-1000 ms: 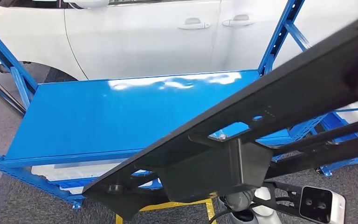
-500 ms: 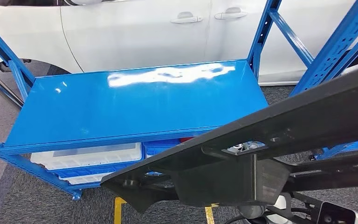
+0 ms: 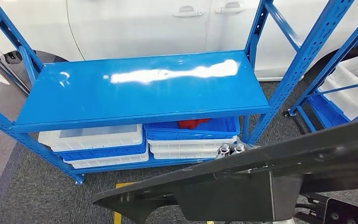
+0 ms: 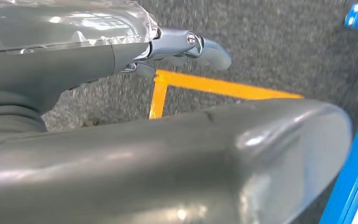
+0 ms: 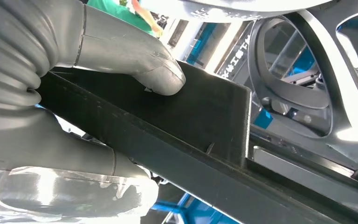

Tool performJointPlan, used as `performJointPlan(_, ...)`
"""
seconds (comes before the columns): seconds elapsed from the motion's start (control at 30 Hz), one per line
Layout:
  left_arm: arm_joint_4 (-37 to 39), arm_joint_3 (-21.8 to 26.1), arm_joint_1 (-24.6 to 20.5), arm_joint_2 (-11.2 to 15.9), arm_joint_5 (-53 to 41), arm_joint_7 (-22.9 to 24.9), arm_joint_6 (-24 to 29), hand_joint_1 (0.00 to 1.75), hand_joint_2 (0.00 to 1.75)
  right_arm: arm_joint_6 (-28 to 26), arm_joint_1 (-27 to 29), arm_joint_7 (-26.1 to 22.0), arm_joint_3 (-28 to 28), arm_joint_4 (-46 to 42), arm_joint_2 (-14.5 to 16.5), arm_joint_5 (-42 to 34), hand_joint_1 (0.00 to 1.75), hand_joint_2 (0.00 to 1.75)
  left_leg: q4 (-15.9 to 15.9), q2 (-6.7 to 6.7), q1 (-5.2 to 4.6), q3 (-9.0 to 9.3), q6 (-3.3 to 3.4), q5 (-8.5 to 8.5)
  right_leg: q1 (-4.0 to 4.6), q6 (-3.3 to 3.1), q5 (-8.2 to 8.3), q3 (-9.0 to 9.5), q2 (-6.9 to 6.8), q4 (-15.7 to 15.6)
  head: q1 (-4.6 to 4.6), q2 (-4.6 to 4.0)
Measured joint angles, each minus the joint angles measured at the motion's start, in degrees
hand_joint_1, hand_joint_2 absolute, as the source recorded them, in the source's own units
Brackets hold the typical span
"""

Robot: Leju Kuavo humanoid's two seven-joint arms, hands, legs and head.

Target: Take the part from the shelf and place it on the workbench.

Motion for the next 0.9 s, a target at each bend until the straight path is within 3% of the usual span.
performJointPlan(0.03, 0.0, 0.0, 0.0, -0.1, 0.0, 0.0, 0.2, 0.00, 0.00, 0.3, -0.1, 0.0, -0.3, 0.2, 0.1, -0.2, 1.75, 1.75, -0.3, 0.11, 0.17, -0.66, 0.27, 0.90, -0.06, 0.40, -1.44, -0.52, 0.10, 0.9, 0.01, 0.00)
performJointPlan(0.07, 0.0, 0.1, 0.0, -0.3, 0.1, 0.1, 0.3, 0.00, 0.00, 0.4, -0.1, 0.0, -0.7, 0.4, 0.1, -0.4, 1.75, 1.75, -0.5, 0.22, 0.34, -1.46, 0.50, 1.79, -0.22, 0.81, -4.05, -1.25, 0.19, 2.9, 0.01, 0.00)
performJointPlan(0.13, 0.0, 0.3, 0.0, -0.5, 0.1, 0.1, 0.5, 0.00, 0.00, 0.8, -0.2, 0.0, -1.3, 0.8, 0.1, -0.9, 1.75, 1.75, -0.4, 0.32, 0.32, -3.24, 0.72, 3.23, -0.75, 1.59, -10.02, -2.69, 0.25, 9.8, 0.01, 0.00)
performJointPlan(0.17, 0.0, 0.3, 0.0, -0.7, 0.2, 0.2, 0.6, 0.00, 0.00, 1.2, 0.0, 0.0, -1.6, 0.9, 0.1, -1.1, 1.75, 1.75, -0.3, 0.34, 0.35, -4.14, 0.70, 3.89, -1.01, 1.92, -11.37, -3.06, 0.24, 13.2, 0.01, 0.00)
performJointPlan(0.2, 0.0, 0.4, 0.1, -0.8, 0.3, 0.2, 0.8, 0.00, 0.00, 2.1, 0.2, 0.0, -1.9, 1.2, 0.2, -1.3, 1.75, 1.75, -0.1, 0.35, 0.39, -5.04, 0.58, 4.52, -1.21, 2.18, -11.23, -2.89, 0.24, 15.4, 0.01, 0.00)
performJointPlan(0.23, 0.0, 0.5, 0.1, -0.9, 0.4, 0.3, 0.9, 0.00, 0.00, 3.0, 0.6, 0.0, -2.2, 1.4, 0.2, -1.5, 1.75, 1.75, 0.2, 0.35, 0.47, -5.98, 0.40, 5.07, -1.40, 2.38, -9.93, -1.92, 0.23, 15.8, 0.01, 0.00)
performJointPlan(0.3, 0.0, 0.8, 0.3, -1.1, 0.6, 0.2, 1.2, 0.00, 0.00, 4.7, 1.1, 0.0, -2.8, 2.0, 0.6, -1.7, 1.75, 1.75, 1.1, 0.33, 0.66, -7.83, -0.14, 5.91, -1.73, 2.57, -7.46, 3.03, 0.21, 10.6, 0.01, 0.00)
performJointPlan(0.33, 0.0, 1.0, 0.3, -1.1, 0.7, 0.2, 1.3, 0.00, 0.00, 5.1, 1.2, 0.0, -3.0, 2.2, 0.8, -1.6, 1.75, 1.75, 1.7, 0.32, 0.69, -8.62, -0.49, 6.21, -1.70, 2.47, -7.53, 6.07, 0.22, 6.4, 0.00, 0.00)
performJointPlan(0.37, 0.0, 1.2, 0.4, -1.2, 0.7, 0.2, 1.3, 0.00, 0.00, 5.3, 1.3, 0.0, -3.1, 2.5, 1.1, -1.4, 1.75, 1.75, 2.1, 0.30, 0.69, -9.21, -0.86, 6.52, -1.59, 2.19, -8.14, 8.37, 0.25, 3.0, -0.01, 0.00)
performJointPlan(0.4, 0.0, 1.3, 0.4, -1.2, 0.7, 0.1, 1.4, 0.00, 0.00, 5.5, 1.3, 0.0, -3.3, 2.7, 1.3, -1.3, 1.75, 1.75, 2.4, 0.29, 0.66, -9.59, -1.23, 6.85, -1.40, 1.80, -8.90, 9.56, 0.28, 0.8, -0.01, 0.00)
performJointPlan(0.43, 0.0, 1.3, 0.4, -1.2, 0.6, 0.1, 1.4, 0.00, 0.00, 5.6, 1.4, 0.0, -3.4, 3.0, 1.5, -1.1, 1.75, 1.75, 2.5, 0.28, 0.68, -9.83, -1.63, 7.27, -1.12, 1.29, -9.23, 9.81, 0.30, 0.0, -0.02, 0.00)
performJointPlan(0.5, 0.0, 1.4, 0.6, -1.2, 0.5, 0.0, 1.3, 0.00, 0.00, 5.8, 1.4, 0.0, -3.8, 3.5, 1.8, -0.8, 1.75, 1.75, 2.6, 0.19, 0.88, -10.17, -2.37, 7.62, -1.06, 0.12, -8.40, 9.09, 0.16, -0.2, -0.01, 0.00)
performJointPlan(0.53, 0.0, 1.4, 0.6, -1.2, 0.4, 0.0, 1.3, 0.00, 0.00, 5.8, 1.4, 0.0, -3.9, 3.7, 2.0, -0.8, 1.75, 1.75, 3.4, 0.12, 1.00, -10.63, -2.65, 6.54, -1.09, -0.48, -7.79, 8.60, 0.04, -0.4, -0.01, 0.00)
performJointPlan(0.6, 0.0, 1.4, 0.7, -1.2, 0.2, 0.0, 1.3, 0.00, 0.00, 5.5, 1.2, 0.0, -4.0, 4.2, 2.6, -0.8, 1.75, 1.75, 8.3, 0.00, 1.19, -12.37, -3.04, 1.42, -1.10, -1.36, -6.36, 7.14, -0.14, -0.5, -0.01, 0.00)
performJointPlan(0.67, 0.0, 1.4, 0.6, -1.2, 0.0, -0.1, 1.3, 0.00, 0.00, 5.1, 1.0, 0.0, -4.0, 4.7, 2.9, -0.9, 1.75, 1.75, 15.4, -0.01, 1.20, -14.01, -3.32, -3.53, -0.85, -1.66, -4.92, 5.27, -0.13, -0.5, -0.02, 0.00)
performJointPlan(0.7, 0.0, 1.4, 0.6, -1.2, -0.1, -0.1, 1.2, 0.00, 0.00, 4.8, 0.8, 0.0, -3.9, 5.0, 2.9, -1.0, 1.75, 1.75, 17.9, -0.01, 1.20, -14.08, -3.37, -4.17, -0.73, -1.66, -4.19, 4.31, -0.13, -0.4, -0.02, 0.00)
performJointPlan(0.73, 0.0, 1.4, 0.5, -1.2, -0.2, 0.0, 1.2, 0.00, 0.00, 4.4, 0.5, 0.0, -3.9, 5.4, 2.9, -1.1, 1.75, 1.75, 18.6, -0.01, 1.20, -13.28, -3.33, -3.38, -0.64, -1.62, -3.47, 3.34, -0.13, -0.4, -0.02, 0.00)
performJointPlan(0.77, 0.0, 1.4, 0.5, -1.2, -0.4, 0.0, 1.2, 0.00, 0.00, 3.9, 0.1, 0.0, -3.8, 5.7, 2.9, -1.4, 1.75, 1.75, 17.5, -0.01, 1.18, -11.54, -3.18, -1.72, -0.55, -1.54, -2.75, 2.38, -0.12, -0.3, -0.02, 0.00)
performJointPlan(0.8, 0.0, 1.4, 0.4, -1.2, -0.5, 0.1, 1.2, 0.00, 0.00, 3.4, -0.5, 0.0, -3.7, 6.0, 2.9, -1.8, 1.75, 1.75, 14.5, -0.03, 1.13, -8.91, -2.92, -0.08, -0.49, -1.43, -2.06, 1.51, -0.10, -0.1, -0.02, 0.00)
performJointPlan(0.83, 0.0, 1.4, 0.2, -1.1, -0.6, 0.2, 1.2, 0.00, 0.00, 2.7, -1.1, 0.0, -3.5, 6.3, 2.9, -2.3, 1.75, 1.75, 10.3, -0.04, 1.01, -5.68, -2.56, 0.54, -0.39, -1.26, -1.44, 0.78, -0.08, 0.0, -0.02, 0.00)
performJointPlan(0.9, 0.0, 1.4, -0.2, -0.9, -0.9, 0.4, 1.2, 0.00, 0.00, 1.4, -2.2, 0.0, -2.9, 6.7, 2.9, -3.2, 1.75, 1.75, 2.9, -0.09, 0.64, -0.88, -1.89, -0.30, -0.32, -0.73, -0.31, 0.08, -0.17, 0.1, -0.01, 0.00)
